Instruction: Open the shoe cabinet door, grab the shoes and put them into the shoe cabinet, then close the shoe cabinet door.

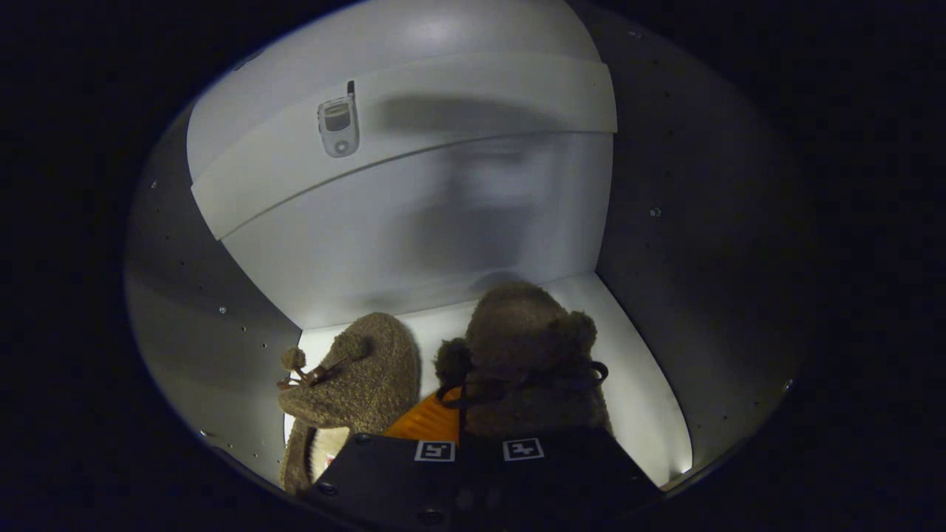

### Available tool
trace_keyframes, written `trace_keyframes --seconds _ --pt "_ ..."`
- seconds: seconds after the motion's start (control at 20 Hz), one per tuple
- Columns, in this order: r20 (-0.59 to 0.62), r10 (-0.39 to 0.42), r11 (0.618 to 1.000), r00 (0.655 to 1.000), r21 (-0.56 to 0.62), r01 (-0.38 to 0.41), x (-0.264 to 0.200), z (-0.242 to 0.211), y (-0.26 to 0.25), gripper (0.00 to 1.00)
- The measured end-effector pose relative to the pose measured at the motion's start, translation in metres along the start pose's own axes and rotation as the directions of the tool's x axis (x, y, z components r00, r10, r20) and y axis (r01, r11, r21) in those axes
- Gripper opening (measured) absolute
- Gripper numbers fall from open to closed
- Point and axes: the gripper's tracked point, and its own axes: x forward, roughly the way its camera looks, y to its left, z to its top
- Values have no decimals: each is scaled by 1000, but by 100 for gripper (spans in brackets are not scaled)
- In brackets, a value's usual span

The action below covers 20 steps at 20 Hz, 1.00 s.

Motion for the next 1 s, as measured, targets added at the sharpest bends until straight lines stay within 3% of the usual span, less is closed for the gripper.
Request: trace_keyframes --seconds 0.05,0.2,0.3,0.6,0.8,0.95,1.0 --pt "2 1 1000 1000 -12 -1 -5 -2 1 11" --pt "22 24 1000 999 0 -24 -19 -7 6 32" --pt "49 35 999 998 6 -35 -30 -8 9 35" --pt "159 34 999 987 -21 -31 -78 -1 18 58" --pt "310 69 998 948 -19 -66 -134 18 30 68" --pt "406 108 994 907 -27 -105 -184 21 42 98" --pt "431 121 992 894 -31 -120 -201 20 48 96"
